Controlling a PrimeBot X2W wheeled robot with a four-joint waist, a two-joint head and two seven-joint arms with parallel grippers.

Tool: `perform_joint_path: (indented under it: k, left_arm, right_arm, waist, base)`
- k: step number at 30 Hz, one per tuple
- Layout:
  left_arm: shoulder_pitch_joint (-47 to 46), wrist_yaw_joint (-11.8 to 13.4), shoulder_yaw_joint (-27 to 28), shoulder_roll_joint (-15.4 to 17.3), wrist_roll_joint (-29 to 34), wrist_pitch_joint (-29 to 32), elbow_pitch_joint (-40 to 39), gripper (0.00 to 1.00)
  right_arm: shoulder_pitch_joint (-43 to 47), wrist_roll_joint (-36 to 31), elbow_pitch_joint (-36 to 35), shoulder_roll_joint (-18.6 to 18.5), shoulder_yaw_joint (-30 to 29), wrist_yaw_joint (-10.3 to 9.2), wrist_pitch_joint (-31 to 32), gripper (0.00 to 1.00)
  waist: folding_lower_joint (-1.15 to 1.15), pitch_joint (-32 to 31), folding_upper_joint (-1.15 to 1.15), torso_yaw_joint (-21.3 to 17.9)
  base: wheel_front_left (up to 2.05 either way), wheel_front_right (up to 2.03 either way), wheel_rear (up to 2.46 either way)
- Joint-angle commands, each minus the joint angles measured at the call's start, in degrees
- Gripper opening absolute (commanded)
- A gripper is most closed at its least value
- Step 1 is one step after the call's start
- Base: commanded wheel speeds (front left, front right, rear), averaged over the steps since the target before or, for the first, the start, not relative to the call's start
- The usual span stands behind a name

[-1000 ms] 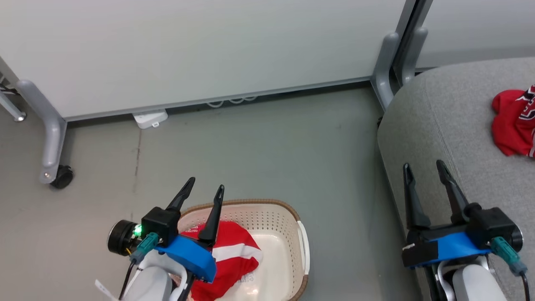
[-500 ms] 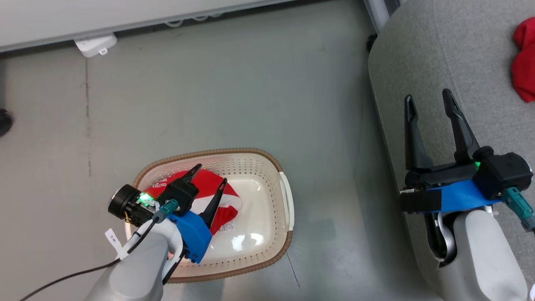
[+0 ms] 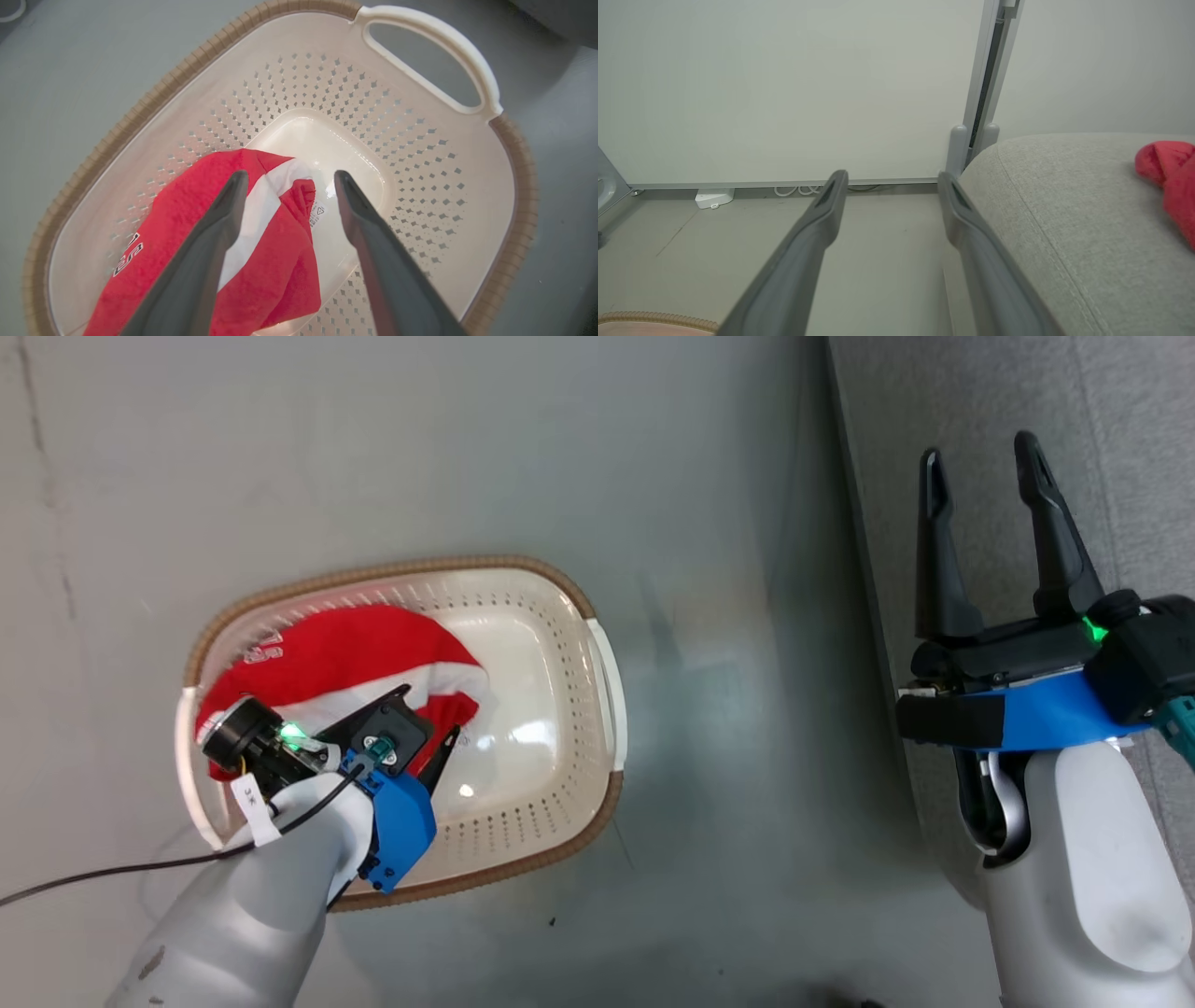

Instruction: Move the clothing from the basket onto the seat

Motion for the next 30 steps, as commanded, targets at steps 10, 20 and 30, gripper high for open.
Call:
perform_joint_path:
  k: [10,20,30]
  left_arm:
    - [-5.66,0.06,-7.51,1.21,-2.15,2.96,6.16,1.00]
    - [-10.46,0.06,-11.11,3.17,-3.26,6.00,7.93,1.00]
    - [-13.52,1.56,-12.05,3.58,-3.03,8.16,8.63,1.00]
  right_arm:
    - [-3.39,-0.16,-2.37,0.65,-0.65,-0.05,-0.03,1.00]
    - [-5.74,-0.42,-4.91,0.90,-0.87,-0.05,-0.02,1.00]
    - [-5.90,-0.42,-6.22,1.01,-1.46,-0.05,-0.03,1.00]
  waist:
    - [-0.01,9.86,0.00,-1.65]
    - [-0.01,16.95,0.00,-2.39]
    - [-0.01,20.54,0.00,-2.42]
  base:
    - [0.00,0.00,0.00]
    - [0.00,0.00,0.00]
    - [0.00,0.00,0.00]
